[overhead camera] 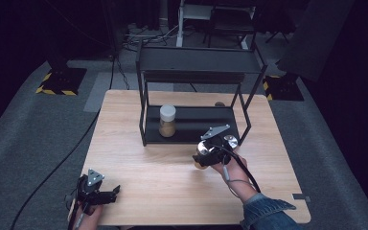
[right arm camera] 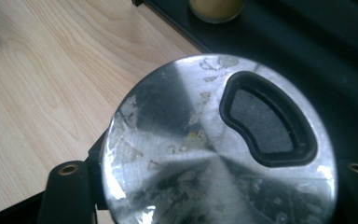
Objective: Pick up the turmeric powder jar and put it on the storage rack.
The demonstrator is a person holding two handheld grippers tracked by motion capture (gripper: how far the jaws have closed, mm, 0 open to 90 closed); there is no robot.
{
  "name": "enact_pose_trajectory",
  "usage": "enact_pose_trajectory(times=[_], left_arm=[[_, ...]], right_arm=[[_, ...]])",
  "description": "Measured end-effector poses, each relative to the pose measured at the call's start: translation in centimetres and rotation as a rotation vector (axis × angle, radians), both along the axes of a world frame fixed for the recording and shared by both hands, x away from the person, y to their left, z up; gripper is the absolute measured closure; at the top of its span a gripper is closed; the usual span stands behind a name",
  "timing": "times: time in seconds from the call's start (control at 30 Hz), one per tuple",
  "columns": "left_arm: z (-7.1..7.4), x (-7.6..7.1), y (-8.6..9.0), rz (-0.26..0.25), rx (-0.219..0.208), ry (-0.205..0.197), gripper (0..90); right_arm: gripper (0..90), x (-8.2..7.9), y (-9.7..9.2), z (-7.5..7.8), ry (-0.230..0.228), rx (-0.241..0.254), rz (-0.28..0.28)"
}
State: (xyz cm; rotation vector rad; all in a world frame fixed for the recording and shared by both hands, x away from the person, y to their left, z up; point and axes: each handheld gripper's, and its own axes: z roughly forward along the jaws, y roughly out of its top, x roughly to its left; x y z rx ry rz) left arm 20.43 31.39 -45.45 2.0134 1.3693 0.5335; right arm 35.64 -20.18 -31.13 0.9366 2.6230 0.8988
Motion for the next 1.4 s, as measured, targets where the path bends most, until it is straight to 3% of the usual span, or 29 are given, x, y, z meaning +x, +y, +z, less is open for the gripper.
enact_pose_trajectory(times=[0.73, 1.1, 1.4], left_arm=[[0.0, 0.0, 0.0, 0.001, 0.001, 0.000, 5.1], [0.0, 0.0, 0.0, 0.003, 0.002, -0.001, 5.1], [0.0, 0.0, 0.0, 0.003, 0.002, 0.000, 5.1]], right_arm=[[30.9, 2.7, 0.4, 4.5, -0.030, 0.009, -0.035], [30.9, 5.6, 1.5, 5.6, -0.033, 0.014, -0.056], [30.9, 8.0, 3.1, 5.2, -0.030, 0.000, -0.080]])
